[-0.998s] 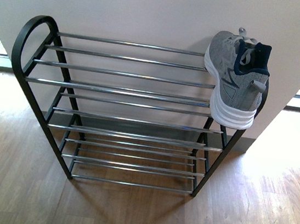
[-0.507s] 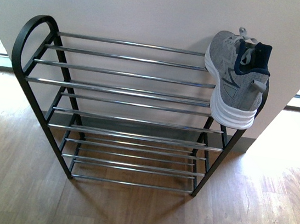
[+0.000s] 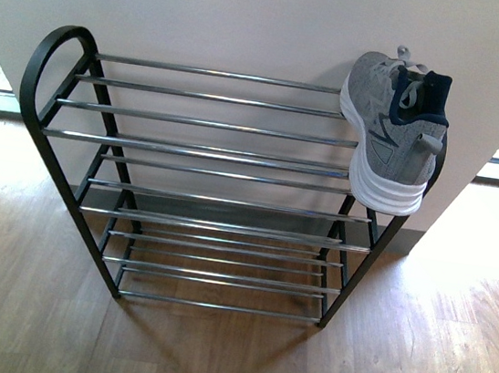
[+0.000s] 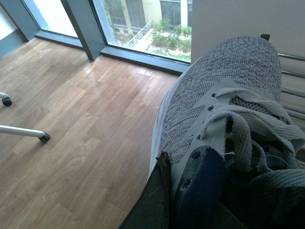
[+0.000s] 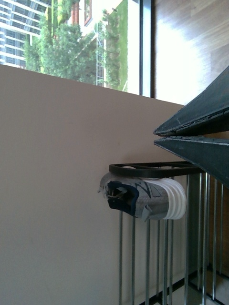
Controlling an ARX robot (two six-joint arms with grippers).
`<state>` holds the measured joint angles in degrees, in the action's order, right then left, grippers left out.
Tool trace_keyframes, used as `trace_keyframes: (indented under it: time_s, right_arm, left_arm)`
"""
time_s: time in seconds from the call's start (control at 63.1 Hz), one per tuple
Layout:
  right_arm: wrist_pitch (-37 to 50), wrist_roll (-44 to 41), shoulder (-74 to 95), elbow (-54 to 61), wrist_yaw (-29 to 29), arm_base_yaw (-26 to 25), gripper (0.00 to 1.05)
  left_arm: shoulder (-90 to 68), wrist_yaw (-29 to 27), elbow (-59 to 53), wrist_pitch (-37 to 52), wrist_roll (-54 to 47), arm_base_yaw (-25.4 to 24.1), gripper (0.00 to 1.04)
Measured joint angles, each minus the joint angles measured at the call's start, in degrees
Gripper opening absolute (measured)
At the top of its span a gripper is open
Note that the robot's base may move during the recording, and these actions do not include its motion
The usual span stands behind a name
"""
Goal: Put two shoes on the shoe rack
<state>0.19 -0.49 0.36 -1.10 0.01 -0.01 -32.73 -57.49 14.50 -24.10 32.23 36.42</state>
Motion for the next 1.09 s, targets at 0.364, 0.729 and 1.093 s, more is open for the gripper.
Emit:
trace_keyframes:
  time_s: [0.364, 0.729, 1.093]
  right_arm:
    - [0.0, 0.0, 0.0, 0.0, 0.0, 0.0, 0.48]
    - [0.0, 0.0, 0.0, 0.0, -0.2, 0.0, 0.95]
    - [-0.1, 0.1, -0.1, 0.0, 0.1, 0.0, 0.96]
  left_arm:
    - [0.0, 0.0, 0.0, 0.0, 0.0, 0.0, 0.01]
    - [0.1, -0.4, 0.0, 0.0, 0.0, 0.0, 0.01]
    - [-6.4, 11.3, 2.1, 12.8, -0.8, -5.1, 0.01]
